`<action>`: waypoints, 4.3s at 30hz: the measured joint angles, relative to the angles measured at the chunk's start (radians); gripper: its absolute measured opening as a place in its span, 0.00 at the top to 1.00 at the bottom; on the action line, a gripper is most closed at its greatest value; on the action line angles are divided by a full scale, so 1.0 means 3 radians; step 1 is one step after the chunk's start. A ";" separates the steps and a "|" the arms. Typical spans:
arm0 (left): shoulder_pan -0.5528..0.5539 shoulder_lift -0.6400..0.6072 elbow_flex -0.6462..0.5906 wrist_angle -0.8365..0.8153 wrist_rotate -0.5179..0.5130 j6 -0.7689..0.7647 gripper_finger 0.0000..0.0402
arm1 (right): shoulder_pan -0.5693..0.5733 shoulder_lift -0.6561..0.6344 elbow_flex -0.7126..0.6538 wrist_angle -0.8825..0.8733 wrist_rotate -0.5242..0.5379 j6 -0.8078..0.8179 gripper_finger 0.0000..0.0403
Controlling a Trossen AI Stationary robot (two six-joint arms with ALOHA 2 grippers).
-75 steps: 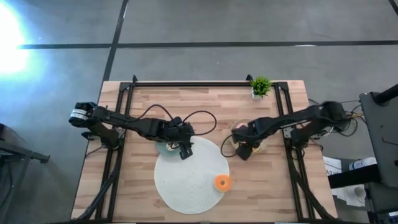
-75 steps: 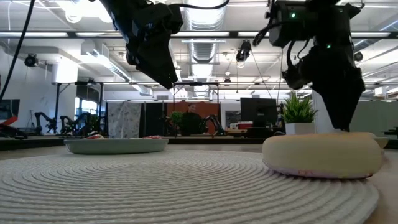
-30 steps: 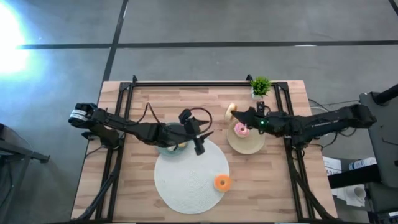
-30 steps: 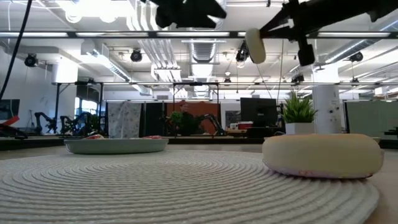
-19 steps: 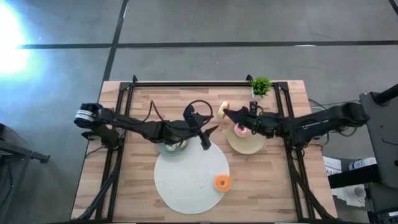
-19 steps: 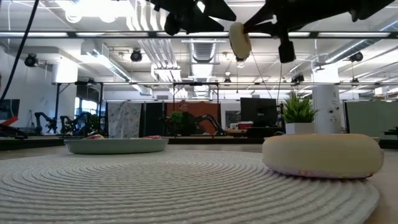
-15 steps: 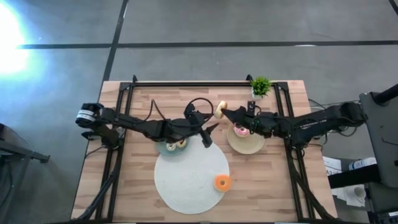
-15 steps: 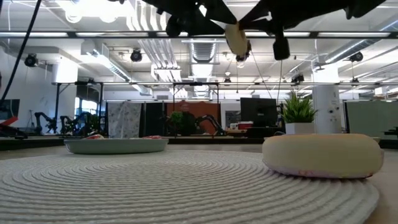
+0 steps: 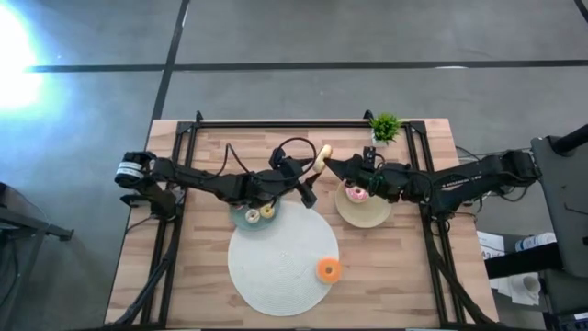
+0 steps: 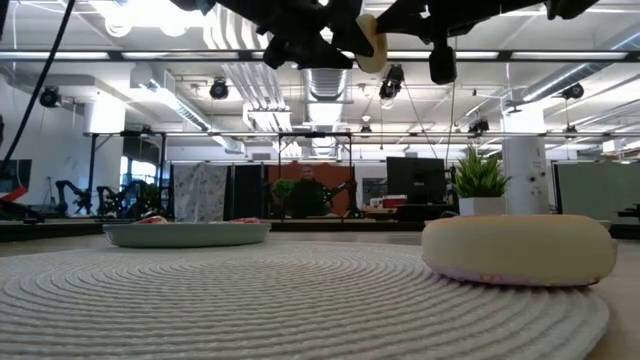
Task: Pick & Place donuts
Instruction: Put the big black donut on the brown plate, then put the big orange donut on the brown plate
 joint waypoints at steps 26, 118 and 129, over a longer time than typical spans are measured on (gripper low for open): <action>0.0016 0.0081 0.0032 -0.0562 0.0448 0.0606 1.00 | 0.0062 -0.1317 -0.0004 -0.2813 -0.0513 0.0323 0.55; -0.0261 -0.1022 -0.0564 -0.2514 0.0725 0.0075 0.56 | 0.1587 0.0901 0.1024 -0.3831 -0.1226 -0.2390 0.58; -0.0285 -0.1068 -0.0637 -0.2540 0.0768 0.0164 0.56 | 0.1725 0.1983 0.1855 -0.3856 -0.1380 -0.3273 0.58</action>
